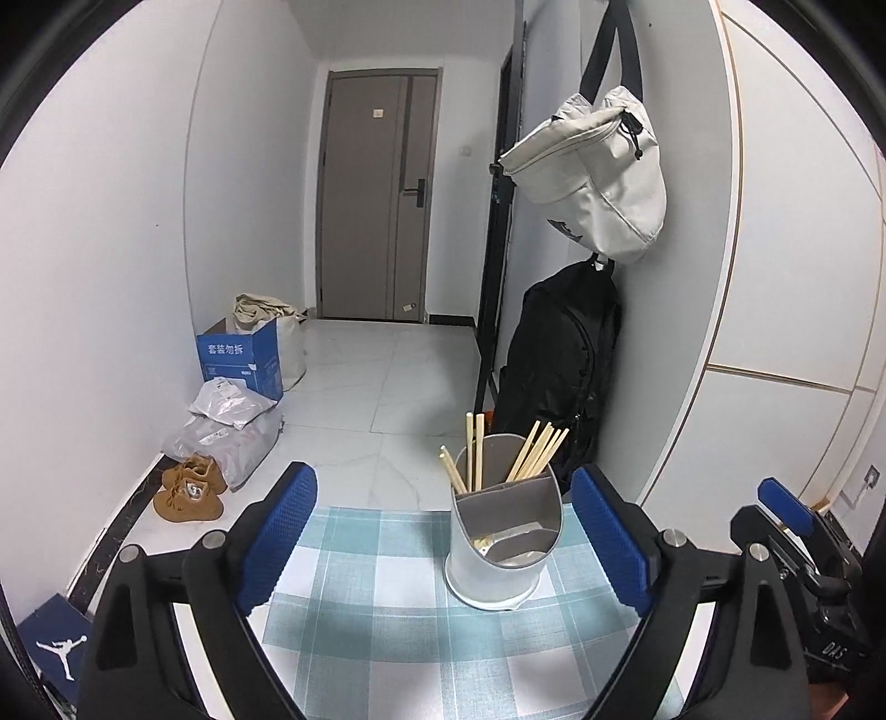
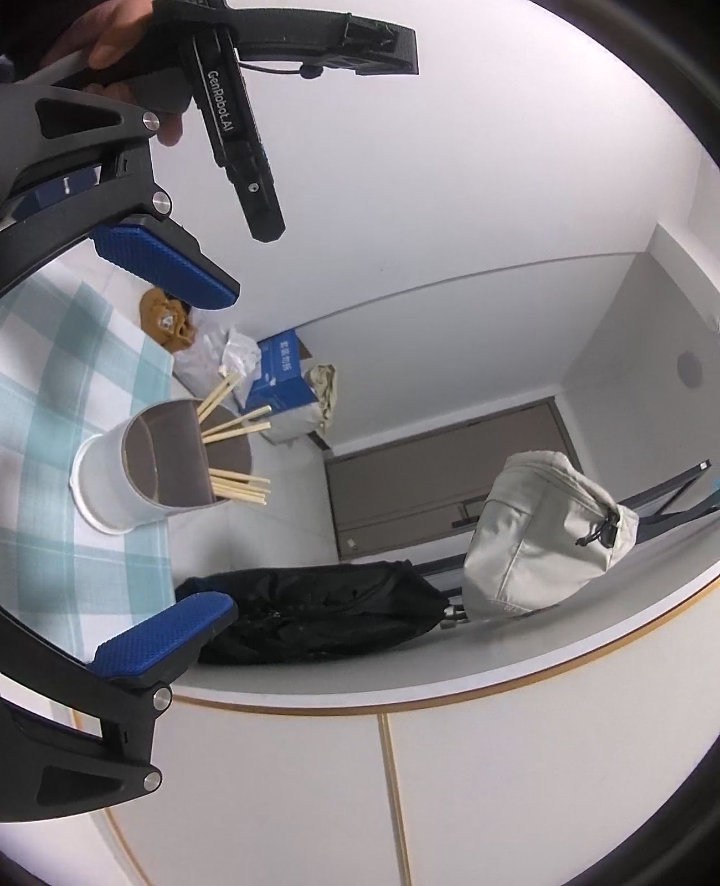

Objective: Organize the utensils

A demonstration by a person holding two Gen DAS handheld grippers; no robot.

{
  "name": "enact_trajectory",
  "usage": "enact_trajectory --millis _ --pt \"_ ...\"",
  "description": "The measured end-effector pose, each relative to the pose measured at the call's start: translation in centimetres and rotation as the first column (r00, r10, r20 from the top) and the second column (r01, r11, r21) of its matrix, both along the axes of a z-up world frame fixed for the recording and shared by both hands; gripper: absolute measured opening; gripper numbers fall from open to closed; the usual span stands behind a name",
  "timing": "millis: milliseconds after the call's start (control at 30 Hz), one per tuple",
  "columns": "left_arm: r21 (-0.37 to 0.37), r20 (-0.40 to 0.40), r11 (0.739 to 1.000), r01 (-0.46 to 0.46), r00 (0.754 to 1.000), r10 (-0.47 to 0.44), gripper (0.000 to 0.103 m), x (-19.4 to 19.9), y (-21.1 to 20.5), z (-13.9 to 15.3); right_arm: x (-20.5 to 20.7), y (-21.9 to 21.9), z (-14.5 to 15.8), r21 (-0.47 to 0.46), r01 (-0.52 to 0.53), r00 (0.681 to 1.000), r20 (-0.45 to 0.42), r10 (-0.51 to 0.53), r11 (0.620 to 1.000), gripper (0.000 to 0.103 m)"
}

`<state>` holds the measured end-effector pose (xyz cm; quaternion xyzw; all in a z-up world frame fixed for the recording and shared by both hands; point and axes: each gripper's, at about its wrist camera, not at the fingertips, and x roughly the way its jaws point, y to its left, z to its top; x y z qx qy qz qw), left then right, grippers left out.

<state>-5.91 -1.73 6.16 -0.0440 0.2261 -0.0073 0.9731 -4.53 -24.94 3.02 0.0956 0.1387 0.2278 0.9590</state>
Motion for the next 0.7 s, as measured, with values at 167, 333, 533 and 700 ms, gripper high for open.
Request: enact_trajectory --millis 167,333,533,700 --pt "0.002 0.008 1.0 -0.021 1.0 0.021 0.091 -0.4 -0.1 -1.6 -1.2 0.1 -1.0 -0.009 -0.001 1.0 0.024 0.001 1.0 0.103" --pt "-0.005 0.023 0.999 -0.048 0.999 0.048 0.091 -0.4 0.3 -3.7 -1.4 0.6 -2.2 -0.043 0.003 0.999 0.038 -0.001 0.999 0.103" --pt "-0.014 0.0 0.997 -0.07 0.998 0.07 0.091 0.5 0.8 -6.2 -0.6 1.0 -4.3 -0.055 0.0 1.0 -0.007 0.0 0.998 0.103" --pt "-0.019 -0.039 0.997 -0.076 0.996 0.075 0.091 1.3 1.0 -7.9 0.0 1.7 -5.9 -0.082 -0.01 1.0 -0.027 0.008 0.997 0.103"
